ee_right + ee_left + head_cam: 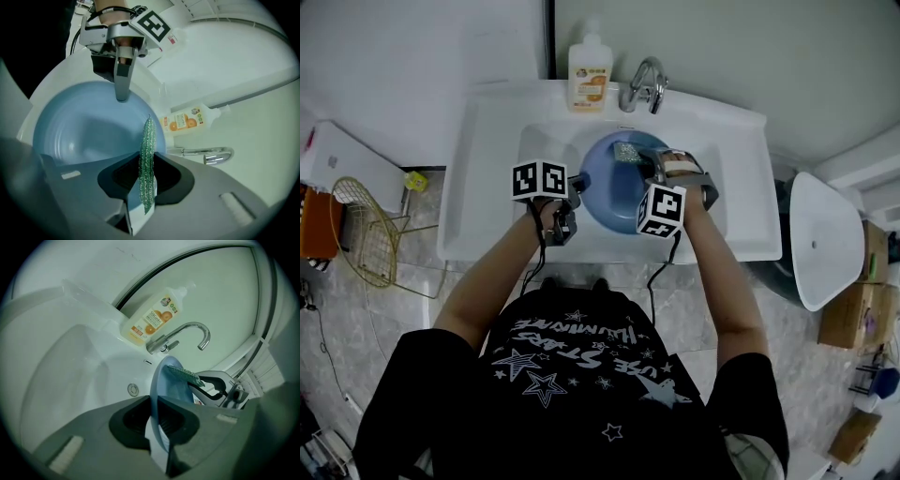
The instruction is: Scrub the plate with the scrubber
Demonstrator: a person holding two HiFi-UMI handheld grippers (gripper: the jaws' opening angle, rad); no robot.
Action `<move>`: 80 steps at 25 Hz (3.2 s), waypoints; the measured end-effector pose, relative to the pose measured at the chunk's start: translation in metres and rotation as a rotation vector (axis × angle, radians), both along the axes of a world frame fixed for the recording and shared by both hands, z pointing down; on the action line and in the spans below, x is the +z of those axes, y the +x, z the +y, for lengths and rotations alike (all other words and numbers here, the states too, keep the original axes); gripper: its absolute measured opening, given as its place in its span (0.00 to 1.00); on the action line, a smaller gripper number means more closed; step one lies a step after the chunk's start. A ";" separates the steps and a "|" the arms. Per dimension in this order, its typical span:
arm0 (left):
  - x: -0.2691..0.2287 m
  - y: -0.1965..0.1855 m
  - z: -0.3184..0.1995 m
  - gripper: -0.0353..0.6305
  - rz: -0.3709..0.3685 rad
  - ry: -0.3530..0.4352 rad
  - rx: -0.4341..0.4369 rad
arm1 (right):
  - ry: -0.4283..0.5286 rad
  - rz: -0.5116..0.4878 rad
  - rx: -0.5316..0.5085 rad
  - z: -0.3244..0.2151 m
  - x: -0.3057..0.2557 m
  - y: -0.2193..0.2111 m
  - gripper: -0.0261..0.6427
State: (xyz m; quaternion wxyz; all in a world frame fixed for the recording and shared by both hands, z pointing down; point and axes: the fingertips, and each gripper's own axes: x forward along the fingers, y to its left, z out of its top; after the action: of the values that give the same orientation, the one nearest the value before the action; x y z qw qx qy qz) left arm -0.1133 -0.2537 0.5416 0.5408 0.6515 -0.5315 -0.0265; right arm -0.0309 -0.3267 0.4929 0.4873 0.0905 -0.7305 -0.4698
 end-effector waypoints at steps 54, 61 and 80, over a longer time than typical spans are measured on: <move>-0.008 0.003 0.014 0.11 -0.057 0.031 0.013 | -0.030 -0.006 -0.180 0.024 0.008 -0.001 0.21; -0.006 -0.002 0.000 0.12 -0.054 0.022 -0.022 | -0.159 -0.012 0.013 0.014 0.023 0.027 0.21; 0.016 0.015 -0.042 0.12 -0.037 -0.019 -0.053 | -0.537 -0.074 0.189 0.081 0.057 0.061 0.21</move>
State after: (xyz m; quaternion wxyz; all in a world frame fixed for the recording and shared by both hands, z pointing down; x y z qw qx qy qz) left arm -0.0987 -0.2953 0.5578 0.5363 0.6323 -0.5586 -0.0239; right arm 0.0297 -0.2462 0.5501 0.5083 0.0430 -0.8344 -0.2085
